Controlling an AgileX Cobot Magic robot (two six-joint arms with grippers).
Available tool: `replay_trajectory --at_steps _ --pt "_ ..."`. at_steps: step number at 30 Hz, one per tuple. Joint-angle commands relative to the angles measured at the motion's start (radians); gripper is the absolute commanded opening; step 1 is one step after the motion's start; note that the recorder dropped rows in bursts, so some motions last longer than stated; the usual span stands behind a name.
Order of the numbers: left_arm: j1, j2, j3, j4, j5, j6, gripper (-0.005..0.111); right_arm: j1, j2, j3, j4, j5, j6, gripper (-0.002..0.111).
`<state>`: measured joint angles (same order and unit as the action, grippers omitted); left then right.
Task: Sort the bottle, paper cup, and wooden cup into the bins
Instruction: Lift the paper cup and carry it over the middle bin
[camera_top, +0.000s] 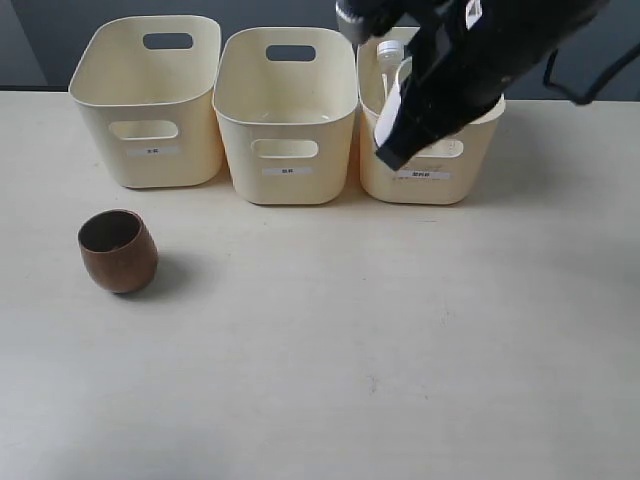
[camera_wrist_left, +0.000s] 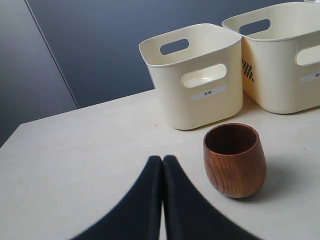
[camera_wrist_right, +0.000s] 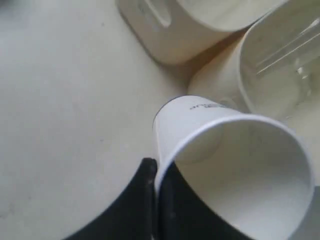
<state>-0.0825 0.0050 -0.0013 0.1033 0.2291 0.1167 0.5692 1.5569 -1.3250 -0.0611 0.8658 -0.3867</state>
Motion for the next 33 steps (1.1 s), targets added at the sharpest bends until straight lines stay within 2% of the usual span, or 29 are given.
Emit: replay_trajectory --at_steps 1,6,9,21,33 --pt "0.003 -0.005 0.001 0.003 -0.004 -0.002 0.0 0.001 -0.024 -0.066 0.004 -0.057 -0.005 -0.001" --pt "0.003 -0.005 0.001 0.003 -0.004 -0.002 0.0 0.001 -0.004 -0.077 0.004 -0.296 -0.005 -0.001" --pt "0.003 -0.005 0.001 0.003 -0.004 -0.002 0.0 0.001 0.047 -0.115 0.01 -0.336 -0.005 -0.001" --pt "0.003 -0.005 0.001 0.003 -0.004 -0.002 0.0 0.001 0.304 -0.378 0.025 -0.361 -0.003 -0.001" --pt "0.003 -0.005 0.001 0.003 -0.004 -0.002 0.0 0.001 0.549 -0.584 0.009 -0.27 -0.003 -0.001"
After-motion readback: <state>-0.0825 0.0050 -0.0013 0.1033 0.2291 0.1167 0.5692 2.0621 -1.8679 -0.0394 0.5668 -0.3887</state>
